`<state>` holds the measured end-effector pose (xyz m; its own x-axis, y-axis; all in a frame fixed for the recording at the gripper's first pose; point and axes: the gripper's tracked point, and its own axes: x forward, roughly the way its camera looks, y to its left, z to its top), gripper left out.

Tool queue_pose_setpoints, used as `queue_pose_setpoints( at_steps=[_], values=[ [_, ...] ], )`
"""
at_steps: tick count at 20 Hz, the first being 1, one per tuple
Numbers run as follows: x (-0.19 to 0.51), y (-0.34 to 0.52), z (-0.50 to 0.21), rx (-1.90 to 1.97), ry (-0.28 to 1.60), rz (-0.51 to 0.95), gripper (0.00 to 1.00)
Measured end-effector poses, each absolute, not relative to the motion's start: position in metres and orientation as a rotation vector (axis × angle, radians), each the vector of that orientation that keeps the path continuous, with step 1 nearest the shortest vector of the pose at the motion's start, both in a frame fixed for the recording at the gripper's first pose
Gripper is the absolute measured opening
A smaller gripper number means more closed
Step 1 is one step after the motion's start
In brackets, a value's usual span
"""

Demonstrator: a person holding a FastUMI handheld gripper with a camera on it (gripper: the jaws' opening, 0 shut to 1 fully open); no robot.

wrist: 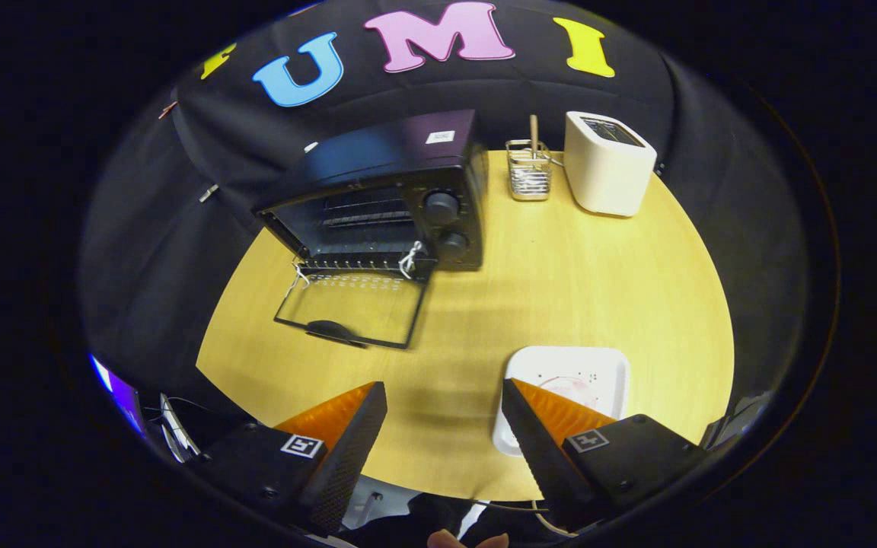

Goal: Open the toaster oven, put the food inside, and close the toaster oven door.

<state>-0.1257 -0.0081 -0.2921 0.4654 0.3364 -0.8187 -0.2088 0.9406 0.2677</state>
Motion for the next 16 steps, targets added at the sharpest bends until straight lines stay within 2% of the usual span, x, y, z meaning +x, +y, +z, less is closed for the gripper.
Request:
queue_pose_setpoints(
  at_steps=[7, 13, 15, 16],
  values=[
    [-0.122, -0.102, -0.326, 0.127, 1.150, 0.300, 1.00],
    [-0.112, -0.145, -0.370, 0.189, 1.257, 0.271, 0.99],
    [-0.112, -0.152, -0.384, 0.207, 1.291, 0.281, 0.97],
    [-0.112, -0.156, -0.393, 0.210, 1.309, 0.277, 0.90]
  ],
)
